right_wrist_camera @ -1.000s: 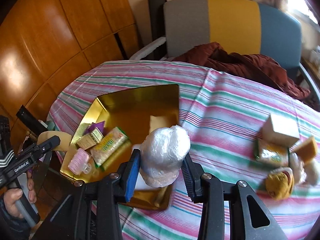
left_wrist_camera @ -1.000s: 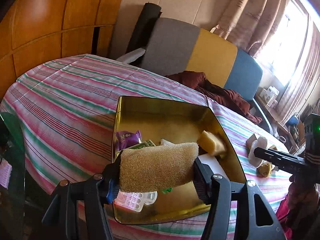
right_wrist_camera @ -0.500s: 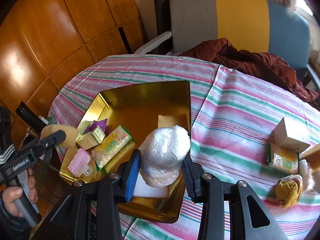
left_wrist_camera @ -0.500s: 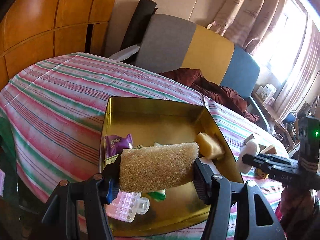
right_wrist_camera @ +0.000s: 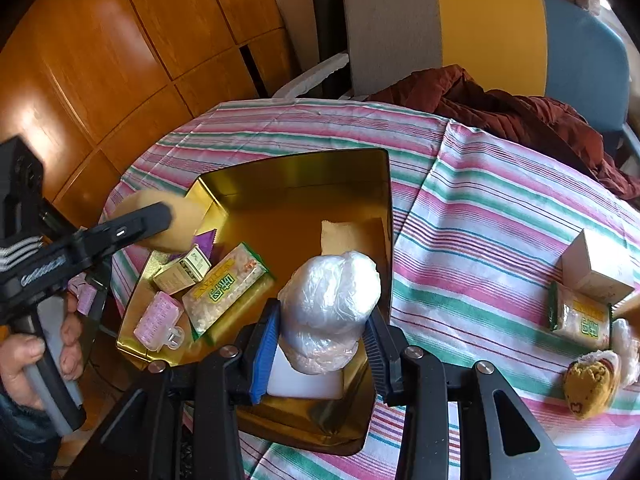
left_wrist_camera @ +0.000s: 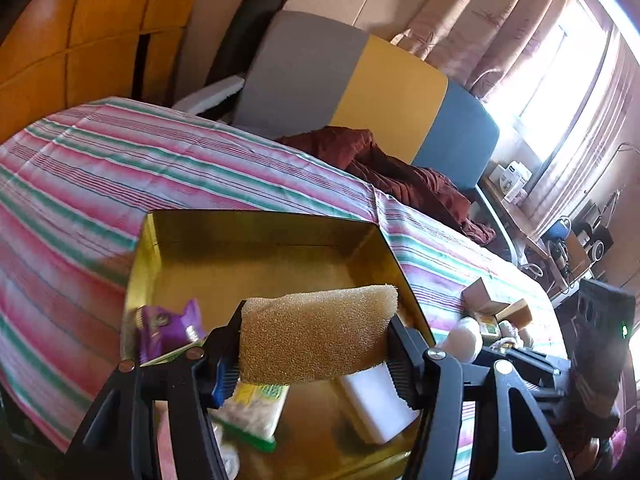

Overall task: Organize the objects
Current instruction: 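Lower both items into the gold tray and open both grippers, then move both grippers from the gold tray back to the pile, then grasp the white printed box with the left gripper while the right grasps the knit sock roll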

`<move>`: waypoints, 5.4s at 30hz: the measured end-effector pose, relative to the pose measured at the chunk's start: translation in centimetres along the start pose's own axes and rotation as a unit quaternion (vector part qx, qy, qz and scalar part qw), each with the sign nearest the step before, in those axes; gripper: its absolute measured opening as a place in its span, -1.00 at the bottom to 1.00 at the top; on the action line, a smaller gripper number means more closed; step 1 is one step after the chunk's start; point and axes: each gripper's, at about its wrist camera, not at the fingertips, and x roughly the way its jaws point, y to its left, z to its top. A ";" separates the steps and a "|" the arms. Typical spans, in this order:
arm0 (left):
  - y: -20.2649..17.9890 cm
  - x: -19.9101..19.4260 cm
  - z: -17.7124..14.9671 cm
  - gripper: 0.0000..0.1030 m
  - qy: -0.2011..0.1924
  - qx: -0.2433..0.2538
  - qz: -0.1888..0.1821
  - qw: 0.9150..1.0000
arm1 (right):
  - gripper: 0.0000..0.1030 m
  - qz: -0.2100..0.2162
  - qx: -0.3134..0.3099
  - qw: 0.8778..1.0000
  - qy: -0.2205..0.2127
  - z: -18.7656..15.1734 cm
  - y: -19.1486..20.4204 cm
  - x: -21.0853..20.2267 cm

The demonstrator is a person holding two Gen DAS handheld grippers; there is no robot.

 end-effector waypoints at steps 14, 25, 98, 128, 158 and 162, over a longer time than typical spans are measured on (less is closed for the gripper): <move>-2.5 6.8 5.1 0.56 0.034 -0.001 -0.036 0.999 | -0.19 0.009 0.002 1.000 0.011 0.8 0.0 2.0; 0.3 4.2 4.3 0.63 0.007 -0.034 -0.013 0.999 | -0.17 0.022 0.005 1.000 0.022 1.6 0.7 4.0; -7.9 -3.8 -8.8 0.59 -0.019 0.144 0.135 0.980 | 0.99 -0.171 0.102 0.976 -0.093 -5.7 -7.2 -7.2; -15.9 1.4 -9.1 0.59 0.043 0.236 0.077 0.968 | 0.99 -0.302 0.189 0.925 -0.132 -5.5 -24.4 -15.6; -31.1 16.4 -3.5 0.74 0.110 0.416 -0.021 0.902 | 0.99 -0.248 0.312 0.906 -0.145 -8.9 -30.0 -17.9; -32.8 19.1 -3.0 0.78 0.118 0.444 -0.033 0.888 | 0.99 -0.240 0.314 0.908 -0.140 -8.9 -30.3 -17.7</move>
